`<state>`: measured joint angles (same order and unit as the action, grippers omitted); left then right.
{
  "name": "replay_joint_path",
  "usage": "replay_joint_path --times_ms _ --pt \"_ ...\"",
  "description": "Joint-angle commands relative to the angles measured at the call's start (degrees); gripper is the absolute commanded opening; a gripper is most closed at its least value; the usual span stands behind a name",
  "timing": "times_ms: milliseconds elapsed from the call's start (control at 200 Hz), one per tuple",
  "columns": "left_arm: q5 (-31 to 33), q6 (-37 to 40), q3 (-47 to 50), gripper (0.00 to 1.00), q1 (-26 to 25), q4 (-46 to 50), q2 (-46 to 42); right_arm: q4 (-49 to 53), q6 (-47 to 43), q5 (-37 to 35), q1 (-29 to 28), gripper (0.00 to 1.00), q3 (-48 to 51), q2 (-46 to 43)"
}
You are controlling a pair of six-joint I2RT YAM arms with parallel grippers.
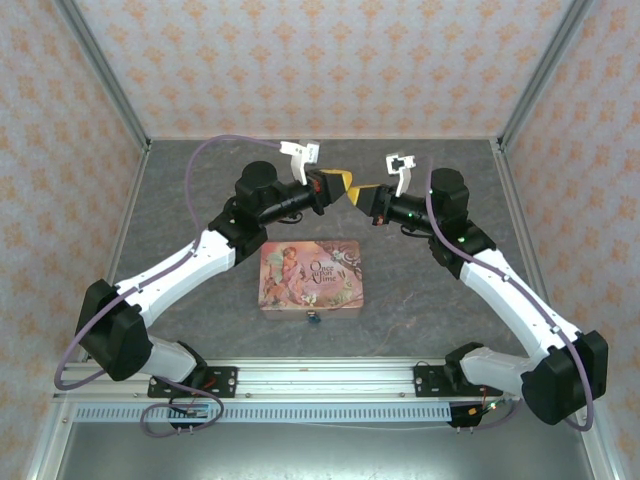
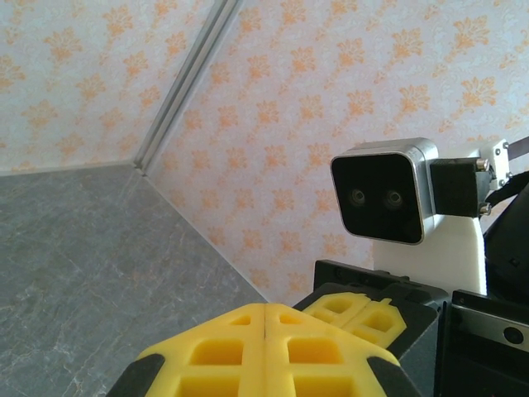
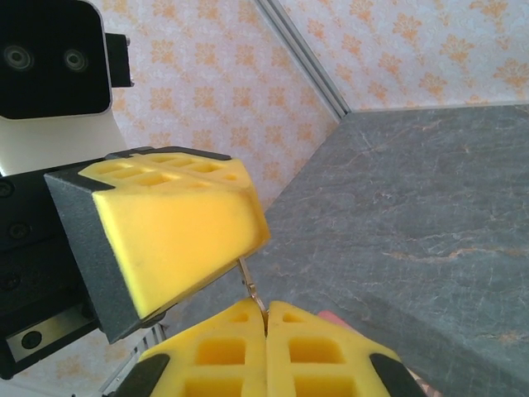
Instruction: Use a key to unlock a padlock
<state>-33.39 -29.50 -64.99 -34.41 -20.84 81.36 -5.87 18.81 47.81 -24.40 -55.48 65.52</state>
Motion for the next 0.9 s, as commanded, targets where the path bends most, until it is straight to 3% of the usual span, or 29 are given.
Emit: replay_joint_path --times_ms 0,190,320,395,646,896 --pt "0.13 1.28 -1.12 0.02 -0.21 -0.29 -0.93 -2.12 -0.8 0.49 -0.32 0.0 0.2 -0.37" --pt "5.91 4.94 -1.06 0.33 -0.21 6.07 -3.32 3.88 -4.41 -5.47 -0.38 0.0 0.12 -2.72" --pt "13.02 6.97 0.0 0.6 -0.12 12.81 -5.74 10.63 -7.65 -13.15 -0.32 0.0 -0.11 -4.07" --pt "16.38 7.67 0.5 0.68 -0.12 17.14 -6.53 14.09 -9.12 -17.49 -0.31 0.0 -0.35 -4.6" --pt "22.04 9.43 1.0 0.72 -2.66 33.73 -2.94 22.78 -11.7 -31.93 -0.31 0.0 -1.12 -5.63" --pt "40.17 5.84 -4.13 0.73 -10.96 51.58 4.56 23.32 -11.61 -34.84 -0.38 0.0 -0.94 -6.19"
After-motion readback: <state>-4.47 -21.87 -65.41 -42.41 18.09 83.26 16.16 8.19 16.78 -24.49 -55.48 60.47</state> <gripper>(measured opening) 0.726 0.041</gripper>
